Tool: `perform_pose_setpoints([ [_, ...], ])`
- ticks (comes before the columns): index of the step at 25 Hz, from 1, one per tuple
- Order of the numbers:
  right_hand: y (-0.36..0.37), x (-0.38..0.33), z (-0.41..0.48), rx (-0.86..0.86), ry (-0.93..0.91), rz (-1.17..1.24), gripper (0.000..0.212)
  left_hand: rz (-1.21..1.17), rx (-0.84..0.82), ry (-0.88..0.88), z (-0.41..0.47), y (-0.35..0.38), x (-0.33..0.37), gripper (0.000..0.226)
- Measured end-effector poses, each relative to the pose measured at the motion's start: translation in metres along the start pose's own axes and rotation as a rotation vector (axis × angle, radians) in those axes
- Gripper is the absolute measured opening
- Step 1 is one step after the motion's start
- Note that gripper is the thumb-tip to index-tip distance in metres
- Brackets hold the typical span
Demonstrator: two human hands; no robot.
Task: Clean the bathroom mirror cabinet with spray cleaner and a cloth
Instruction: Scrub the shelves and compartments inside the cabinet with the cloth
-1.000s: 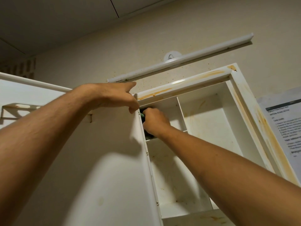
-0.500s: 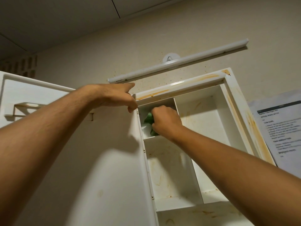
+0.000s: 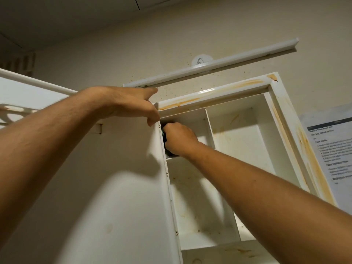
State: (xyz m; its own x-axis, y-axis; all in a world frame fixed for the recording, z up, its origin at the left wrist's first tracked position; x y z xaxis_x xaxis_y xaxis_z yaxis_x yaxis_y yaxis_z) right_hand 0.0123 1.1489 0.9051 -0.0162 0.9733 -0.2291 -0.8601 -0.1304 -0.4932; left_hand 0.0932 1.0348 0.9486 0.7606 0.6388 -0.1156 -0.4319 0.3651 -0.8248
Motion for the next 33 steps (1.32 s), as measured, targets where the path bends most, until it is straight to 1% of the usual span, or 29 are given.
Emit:
perform_pose_setpoints([
  [2,0.009,0.002,-0.003,-0.138,-0.078,-0.091,0.009,-0.008,-0.001,-0.005,-0.002,0.0,0.0,0.115],
  [3,0.015,0.003,-0.008,-0.22,-0.114,-0.134,0.01,-0.013,-0.003,-0.006,-0.003,0.0,0.001,0.118],
  [4,0.02,0.002,-0.012,-0.295,-0.14,-0.173,0.013,-0.019,-0.007,-0.006,-0.004,0.0,0.002,0.118],
  [6,0.023,0.002,-0.016,-0.413,-0.147,-0.217,0.027,-0.031,-0.015,-0.011,-0.008,-0.001,0.004,0.117],
  [7,0.02,0.001,-0.017,-0.437,-0.14,-0.216,0.032,-0.043,-0.019,-0.02,-0.008,-0.002,0.003,0.117],
  [8,0.013,-0.001,-0.015,-0.42,-0.133,-0.193,0.032,-0.055,-0.024,-0.025,-0.009,-0.002,0.003,0.114],
  [10,0.0,-0.002,-0.01,-0.316,-0.107,-0.114,0.023,-0.072,-0.031,-0.024,-0.01,-0.001,0.003,0.107],
  [11,0.001,-0.001,-0.01,-0.276,-0.098,-0.111,0.015,-0.074,-0.028,-0.026,-0.009,-0.002,0.002,0.11],
  [12,0.009,0.001,-0.01,-0.271,-0.077,-0.125,0.011,-0.067,-0.027,-0.03,-0.009,-0.002,0.003,0.115],
  [13,0.019,0.003,-0.011,-0.296,-0.04,-0.125,0.01,-0.054,-0.028,-0.028,-0.009,-0.002,0.004,0.119],
  [15,0.033,0.005,-0.009,-0.358,0.021,-0.077,0.014,-0.035,-0.029,-0.028,-0.009,0.0,0.004,0.116],
  [16,0.034,0.002,-0.009,-0.381,0.012,-0.069,0.015,-0.03,-0.027,-0.032,-0.009,-0.001,0.003,0.112],
  [18,0.026,-0.001,-0.012,-0.429,-0.051,-0.081,0.01,-0.011,-0.03,-0.035,-0.01,-0.002,0.006,0.109],
  [19,0.022,0.001,-0.014,-0.473,-0.06,-0.049,0.007,0.005,-0.034,-0.03,-0.012,-0.002,0.007,0.11],
  [21,0.016,0.011,-0.017,-0.601,-0.025,0.055,0.011,0.038,-0.031,-0.023,-0.013,-0.003,0.007,0.112],
  [23,0.018,0.016,-0.016,-0.695,0.02,0.124,0.013,0.052,-0.028,-0.013,-0.009,-0.004,0.003,0.107],
  [25,0.023,0.014,-0.006,-0.672,0.043,0.134,0.01,0.05,-0.025,-0.003,-0.003,-0.005,0.001,0.101],
  [27,0.033,0.006,0.004,-0.57,0.007,0.036,0.015,0.051,-0.011,0.003,-0.001,-0.006,-0.001,0.1],
  [29,0.034,0.001,0.01,-0.388,-0.049,-0.111,0.015,0.053,-0.011,0.006,-0.001,-0.006,0.0,0.101],
  [31,0.026,-0.002,0.006,-0.19,-0.07,-0.224,0.012,0.061,-0.019,0.005,-0.004,-0.004,0.002,0.109],
  [32,0.023,-0.004,0.004,-0.129,-0.073,-0.253,0.01,0.06,-0.013,0.002,-0.006,-0.004,0.003,0.107],
  [33,0.023,-0.006,0.002,-0.123,-0.07,-0.257,0.009,0.056,-0.002,-0.001,-0.007,-0.006,0.003,0.102],
])
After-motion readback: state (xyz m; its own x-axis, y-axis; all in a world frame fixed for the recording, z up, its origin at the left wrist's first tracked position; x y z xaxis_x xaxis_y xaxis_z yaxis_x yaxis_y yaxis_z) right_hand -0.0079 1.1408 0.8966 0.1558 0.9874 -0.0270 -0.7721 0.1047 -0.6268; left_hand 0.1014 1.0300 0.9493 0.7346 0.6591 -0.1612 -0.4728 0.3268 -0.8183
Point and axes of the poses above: each hand's wrist, its own z-axis towards the middle knuckle, its own y-axis out of the palm, x = y × z, the point moved 10 cm from there along z, towards the middle knuckle, and after that the axes turned 13 degrees about y, right-handed, at the moved point
